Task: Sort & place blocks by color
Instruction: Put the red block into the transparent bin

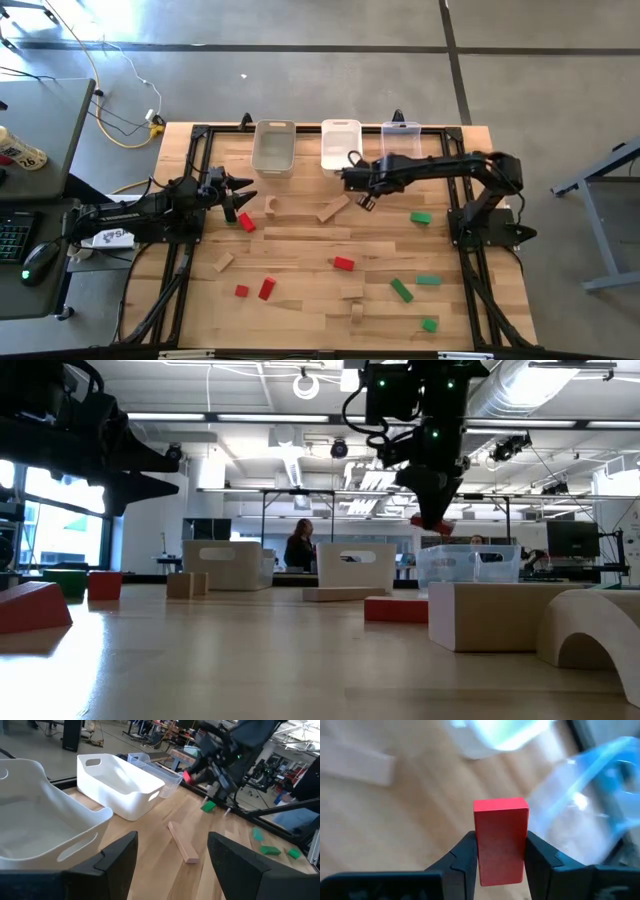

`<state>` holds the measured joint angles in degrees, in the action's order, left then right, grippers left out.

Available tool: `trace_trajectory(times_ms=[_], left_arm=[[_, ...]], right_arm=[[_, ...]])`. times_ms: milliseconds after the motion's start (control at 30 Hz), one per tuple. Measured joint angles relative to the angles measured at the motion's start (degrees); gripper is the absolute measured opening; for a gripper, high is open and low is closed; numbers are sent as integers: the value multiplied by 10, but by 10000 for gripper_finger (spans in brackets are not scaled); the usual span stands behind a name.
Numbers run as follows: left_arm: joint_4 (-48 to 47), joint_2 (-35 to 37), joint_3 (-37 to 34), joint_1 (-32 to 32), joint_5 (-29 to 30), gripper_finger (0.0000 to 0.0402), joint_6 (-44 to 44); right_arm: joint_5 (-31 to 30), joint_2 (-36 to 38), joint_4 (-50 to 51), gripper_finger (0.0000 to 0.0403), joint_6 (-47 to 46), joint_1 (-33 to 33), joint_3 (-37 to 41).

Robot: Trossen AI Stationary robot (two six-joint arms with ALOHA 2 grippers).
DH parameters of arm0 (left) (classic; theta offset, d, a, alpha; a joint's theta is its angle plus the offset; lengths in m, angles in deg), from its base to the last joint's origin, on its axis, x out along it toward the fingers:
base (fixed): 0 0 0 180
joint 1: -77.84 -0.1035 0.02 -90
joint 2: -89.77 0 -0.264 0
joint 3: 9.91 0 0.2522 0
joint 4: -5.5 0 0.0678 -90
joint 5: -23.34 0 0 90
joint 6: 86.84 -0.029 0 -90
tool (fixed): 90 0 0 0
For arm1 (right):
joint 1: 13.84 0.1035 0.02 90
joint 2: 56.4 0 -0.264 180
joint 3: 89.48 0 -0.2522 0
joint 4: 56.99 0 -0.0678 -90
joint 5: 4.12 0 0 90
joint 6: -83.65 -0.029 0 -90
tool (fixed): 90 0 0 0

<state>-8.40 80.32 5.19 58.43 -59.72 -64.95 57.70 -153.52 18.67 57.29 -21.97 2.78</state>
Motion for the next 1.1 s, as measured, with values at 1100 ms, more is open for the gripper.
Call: trace_trajectory(times_ms=[1100], left_arm=[[9,0,0,0,57,227,90]], right_arm=[[153,123,-54,102,-5,-349,74]])
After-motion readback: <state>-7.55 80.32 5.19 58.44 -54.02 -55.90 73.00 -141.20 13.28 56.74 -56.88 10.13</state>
